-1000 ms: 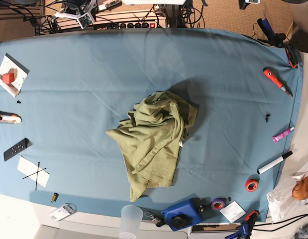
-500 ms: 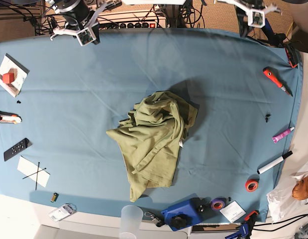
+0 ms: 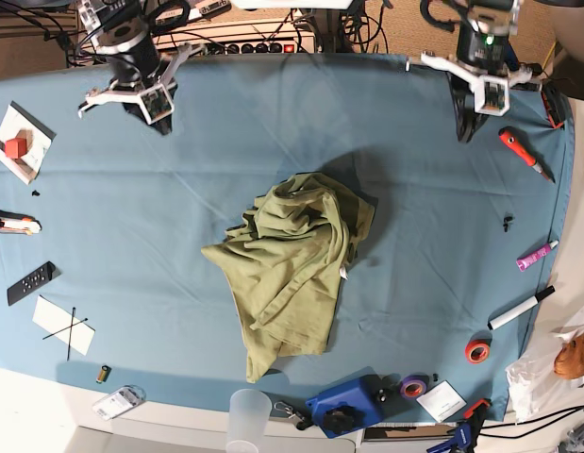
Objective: Layout the t-shirt on the table in an organized manner, then fold the t-shirt properly
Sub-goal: 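Lower both grippers from rest toward the table near the shirt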
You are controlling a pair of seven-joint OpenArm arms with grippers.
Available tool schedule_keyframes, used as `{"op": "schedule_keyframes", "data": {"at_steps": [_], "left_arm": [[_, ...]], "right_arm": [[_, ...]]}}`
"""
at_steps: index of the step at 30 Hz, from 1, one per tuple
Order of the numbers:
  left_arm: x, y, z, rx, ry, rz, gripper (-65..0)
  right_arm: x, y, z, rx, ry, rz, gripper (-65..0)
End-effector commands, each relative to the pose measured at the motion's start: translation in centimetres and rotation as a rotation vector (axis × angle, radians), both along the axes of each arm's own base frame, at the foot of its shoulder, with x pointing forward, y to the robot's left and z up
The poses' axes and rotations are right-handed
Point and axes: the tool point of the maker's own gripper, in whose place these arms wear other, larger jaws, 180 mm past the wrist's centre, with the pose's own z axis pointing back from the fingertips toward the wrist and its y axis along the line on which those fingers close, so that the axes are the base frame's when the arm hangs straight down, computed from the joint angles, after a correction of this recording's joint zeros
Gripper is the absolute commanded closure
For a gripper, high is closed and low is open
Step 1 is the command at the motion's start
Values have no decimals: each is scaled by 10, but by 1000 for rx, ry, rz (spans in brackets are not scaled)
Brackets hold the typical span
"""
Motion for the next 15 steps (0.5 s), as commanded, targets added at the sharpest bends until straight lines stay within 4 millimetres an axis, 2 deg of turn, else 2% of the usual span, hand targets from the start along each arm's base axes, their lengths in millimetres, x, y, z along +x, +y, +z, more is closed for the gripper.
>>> {"op": "schedule_keyframes", "data": {"at_steps": [1, 7, 9, 11, 15], "left_arm": [[6, 0, 12, 4, -44, -2, 0], [31, 0, 29, 5, -127, -4, 0], [36, 0, 33, 5, -147, -3, -36], [40, 0, 36, 5, -162, -3, -84], [44, 0, 39, 5, -177, -3, -171]], "right_arm": [[7, 1, 13, -6, -56, 12, 0], [29, 1, 27, -16, -122, 16, 0], [34, 4, 29, -28, -123, 43, 0], [38, 8, 32, -30, -136, 69, -68], [42, 16, 40, -4, -184, 103, -246]]}}
